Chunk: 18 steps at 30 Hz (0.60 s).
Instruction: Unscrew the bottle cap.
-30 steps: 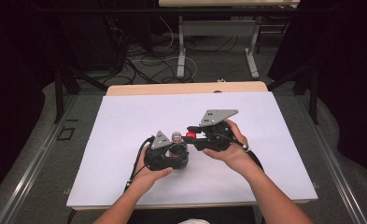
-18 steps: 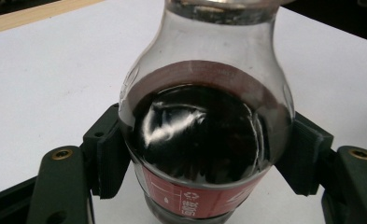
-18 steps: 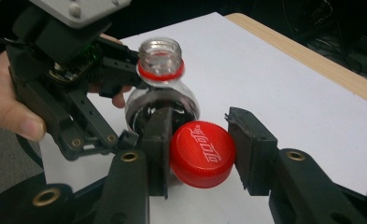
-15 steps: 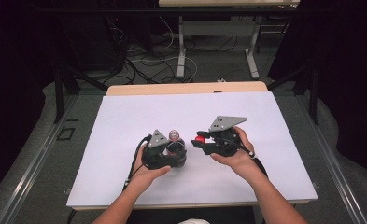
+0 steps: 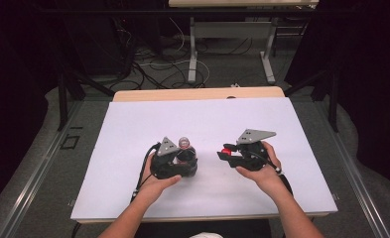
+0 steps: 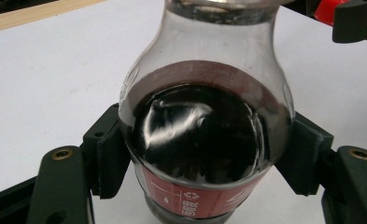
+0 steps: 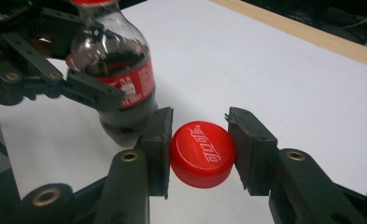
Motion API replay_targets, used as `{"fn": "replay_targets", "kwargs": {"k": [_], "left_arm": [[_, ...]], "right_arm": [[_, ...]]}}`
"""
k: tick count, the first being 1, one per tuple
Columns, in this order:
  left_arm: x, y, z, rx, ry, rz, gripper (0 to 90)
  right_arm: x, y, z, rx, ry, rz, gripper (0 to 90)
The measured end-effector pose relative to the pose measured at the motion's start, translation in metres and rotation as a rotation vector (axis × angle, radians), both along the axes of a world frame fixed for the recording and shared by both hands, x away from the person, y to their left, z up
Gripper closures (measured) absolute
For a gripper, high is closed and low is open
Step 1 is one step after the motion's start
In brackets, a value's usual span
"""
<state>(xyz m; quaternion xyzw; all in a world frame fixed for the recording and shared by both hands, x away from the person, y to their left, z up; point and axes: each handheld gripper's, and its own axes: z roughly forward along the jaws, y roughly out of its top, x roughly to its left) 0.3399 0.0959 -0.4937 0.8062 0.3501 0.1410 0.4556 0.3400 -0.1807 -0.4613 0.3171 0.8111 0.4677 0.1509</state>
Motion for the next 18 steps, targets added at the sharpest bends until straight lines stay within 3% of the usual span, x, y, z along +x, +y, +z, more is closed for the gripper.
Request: {"fn": "replay_targets", "kwargs": {"k": [7, 18], "left_arm": [[0.011, -0.001, 0.006, -0.002, 0.0, 0.01, 29.8], [0.047, -0.01, 0.025, -0.033, -0.005, 0.06, 29.9]], "right_arm": [[0.002, -0.016, -0.008, 0.0, 0.013, -0.046, 60.9], [0.002, -0.029, -0.014, 0.031, 0.024, -0.083, 60.9]]}}
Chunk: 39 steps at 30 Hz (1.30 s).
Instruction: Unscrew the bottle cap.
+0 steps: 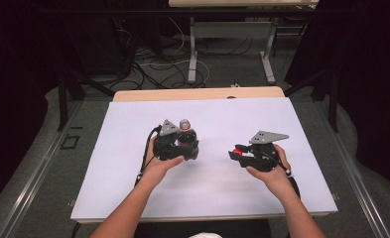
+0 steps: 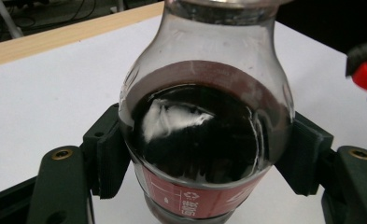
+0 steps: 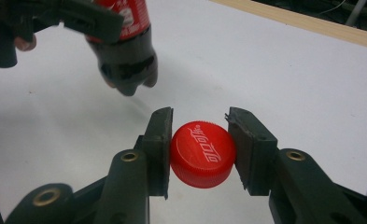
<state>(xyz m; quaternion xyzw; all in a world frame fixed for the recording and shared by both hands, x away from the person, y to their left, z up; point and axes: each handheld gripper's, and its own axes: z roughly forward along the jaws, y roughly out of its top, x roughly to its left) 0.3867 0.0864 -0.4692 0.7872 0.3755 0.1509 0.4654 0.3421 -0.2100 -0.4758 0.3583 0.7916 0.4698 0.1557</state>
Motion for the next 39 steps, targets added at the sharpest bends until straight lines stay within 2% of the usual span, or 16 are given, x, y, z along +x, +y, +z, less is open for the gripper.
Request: {"fn": "replay_targets", "kwargs": {"k": [8, 10, 11, 13, 15, 16, 17, 21, 22, 25, 27, 28, 34, 35, 37, 39], "left_arm": [[0.031, -0.018, 0.008, -0.011, -0.012, 0.005, 29.9], [0.037, -0.023, 0.007, -0.004, -0.026, 0.005, 29.9], [0.04, -0.026, 0.006, 0.0, -0.017, 0.007, 29.9], [0.047, -0.03, 0.003, 0.006, -0.023, 0.01, 29.9], [0.053, -0.034, -0.002, -0.005, -0.023, 0.019, 29.9], [0.056, -0.036, -0.004, 0.005, -0.01, 0.019, 29.9], [0.059, -0.037, -0.006, 0.004, -0.02, 0.017, 29.9], [0.069, -0.042, -0.016, -0.001, -0.02, 0.024, 29.9], [0.071, -0.044, -0.019, -0.007, -0.015, 0.032, 29.9], [0.076, -0.048, -0.026, 0.015, -0.018, 0.038, 29.9], [0.078, -0.05, -0.031, 0.006, -0.014, 0.042, 29.9], [0.08, -0.05, -0.032, 0.019, -0.012, 0.035, 29.9], [0.083, -0.054, -0.04, 0.038, -0.014, 0.045, 29.8], [0.083, -0.055, -0.042, 0.023, -0.006, 0.056, 29.8], [0.084, -0.055, -0.044, 0.034, -0.015, 0.051, 29.8], [0.084, -0.056, -0.046, 0.038, -0.006, 0.046, 29.8]], "right_arm": [[0.0, -0.004, -0.003, -0.009, 0.004, -0.009, 60.9], [-0.001, -0.003, -0.003, -0.008, 0.006, -0.014, 60.9], [-0.001, -0.002, -0.004, -0.008, 0.005, -0.013, 60.9], [-0.001, -0.003, -0.004, -0.012, 0.006, -0.006, 60.9], [-0.001, -0.002, -0.004, -0.01, 0.009, -0.007, 60.9], [0.0, -0.002, -0.005, -0.014, 0.002, -0.004, 60.9], [0.0, -0.002, -0.005, -0.014, 0.002, -0.008, 60.9], [0.001, -0.001, -0.006, -0.014, 0.0, -0.003, 60.9], [0.001, -0.001, -0.006, -0.009, 0.001, -0.008, 60.9], [0.001, -0.001, -0.007, -0.01, 0.007, -0.008, 60.9], [0.001, -0.001, -0.007, -0.011, 0.006, -0.012, 60.9], [0.001, 0.0, -0.007, -0.01, 0.003, -0.014, 60.9], [0.001, -0.001, -0.008, -0.016, 0.005, -0.008, 61.0], [0.001, -0.002, -0.009, -0.014, 0.017, -0.011, 61.0], [0.001, -0.002, -0.01, -0.008, 0.014, -0.016, 61.0], [0.001, -0.002, -0.011, -0.01, 0.014, -0.015, 61.0]]}}
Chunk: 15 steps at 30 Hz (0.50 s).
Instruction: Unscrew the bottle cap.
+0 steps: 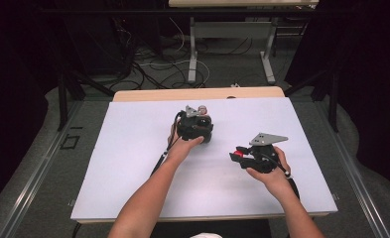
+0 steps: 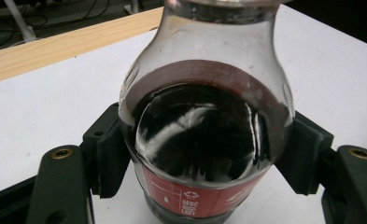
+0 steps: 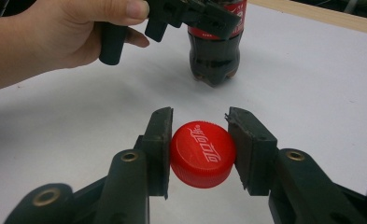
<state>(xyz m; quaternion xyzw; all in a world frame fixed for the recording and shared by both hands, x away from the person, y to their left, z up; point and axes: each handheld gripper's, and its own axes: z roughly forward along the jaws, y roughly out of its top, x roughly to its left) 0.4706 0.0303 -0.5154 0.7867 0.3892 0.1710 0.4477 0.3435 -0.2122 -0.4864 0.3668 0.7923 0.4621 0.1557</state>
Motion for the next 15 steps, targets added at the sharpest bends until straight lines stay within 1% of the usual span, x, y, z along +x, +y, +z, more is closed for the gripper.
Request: {"fn": "replay_targets", "kwargs": {"k": [1, 2, 3, 5, 8, 11, 12, 14, 15], "left_arm": [[0.0001, -0.0003, -0.0015, 0.017, -0.003, -0.002, 29.8], [-0.001, -0.0004, -0.0026, 0.015, -0.012, -0.007, 29.7], [-0.0019, -0.0013, -0.003, 0.007, -0.008, -0.001, 29.7], [-0.0023, -0.0012, -0.0028, 0.02, -0.017, -0.009, 29.7], [-0.004, 0.0, -0.0018, 0.034, -0.004, -0.016, 29.7], [-0.0039, 0.0024, -0.0013, 0.035, -0.011, -0.015, 29.7], [-0.0042, 0.0035, -0.0008, 0.042, -0.007, -0.015, 29.7], [-0.0046, 0.0044, -0.0016, 0.03, -0.002, -0.01, 29.7], [-0.0041, 0.0054, -0.002, 0.029, -0.006, -0.014, 29.6]], "right_arm": [[-0.0003, 0.0004, 0.0, -0.002, 0.002, 0.0, 61.0], [-0.0002, 0.0006, -0.0002, -0.009, -0.007, -0.003, 61.0], [-0.0004, 0.0013, -0.0002, -0.006, -0.002, -0.003, 61.0], [-0.0007, 0.0018, -0.0005, -0.007, -0.003, -0.006, 61.0], [-0.0003, 0.0016, -0.0007, -0.01, -0.008, 0.001, 61.0], [-0.0012, 0.0021, -0.0007, -0.007, 0.007, 0.003, 61.0], [-0.001, 0.0027, -0.0012, -0.004, 0.005, -0.001, 61.0], [-0.0011, 0.0028, -0.0016, -0.005, 0.009, -0.001, 61.0], [-0.0011, 0.0029, -0.0018, -0.004, 0.008, 0.001, 61.0]]}}
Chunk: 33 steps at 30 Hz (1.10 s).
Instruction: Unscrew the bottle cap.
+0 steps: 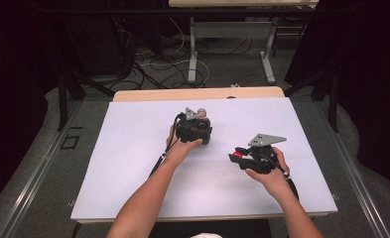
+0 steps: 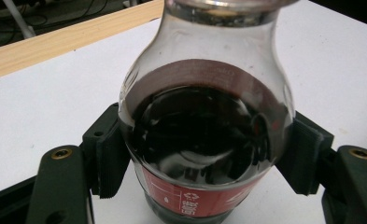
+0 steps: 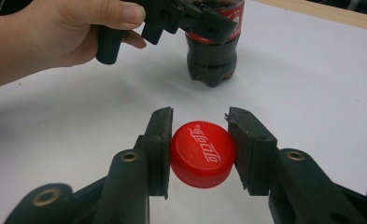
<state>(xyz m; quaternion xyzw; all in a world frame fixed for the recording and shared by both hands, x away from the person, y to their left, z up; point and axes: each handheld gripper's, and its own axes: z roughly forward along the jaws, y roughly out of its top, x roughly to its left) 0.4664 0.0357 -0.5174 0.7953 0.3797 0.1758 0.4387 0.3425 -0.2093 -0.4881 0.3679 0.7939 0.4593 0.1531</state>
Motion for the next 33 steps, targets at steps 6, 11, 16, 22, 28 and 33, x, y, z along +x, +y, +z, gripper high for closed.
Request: {"fn": "replay_targets", "kwargs": {"k": [6, 11, 16, 22, 28, 33], "left_arm": [[-0.001, 0.0, -0.001, 0.003, -0.006, -0.009, 29.0], [-0.002, -0.001, -0.001, -0.002, 0.005, -0.003, 28.2], [-0.002, 0.001, 0.002, -0.044, 0.013, 0.008, 20.2], [-0.007, 0.007, 0.007, -0.047, 0.046, 0.008, 7.9], [-0.017, 0.014, 0.017, -0.09, 0.071, -0.006, 0.7], [-0.027, 0.022, 0.024, -0.102, 0.072, -0.027, 0.7]], "right_arm": [[0.0, 0.0, 0.001, -0.009, -0.007, 0.008, 61.0], [-0.001, 0.002, 0.0, -0.001, -0.002, 0.003, 61.0], [0.0, 0.001, 0.0, -0.008, 0.001, 0.007, 61.0], [0.0, 0.003, -0.001, -0.009, 0.004, 0.002, 61.0], [0.0, 0.003, -0.002, -0.012, 0.005, 0.008, 61.0], [0.0, 0.003, -0.002, -0.013, 0.007, 0.004, 61.0]]}}
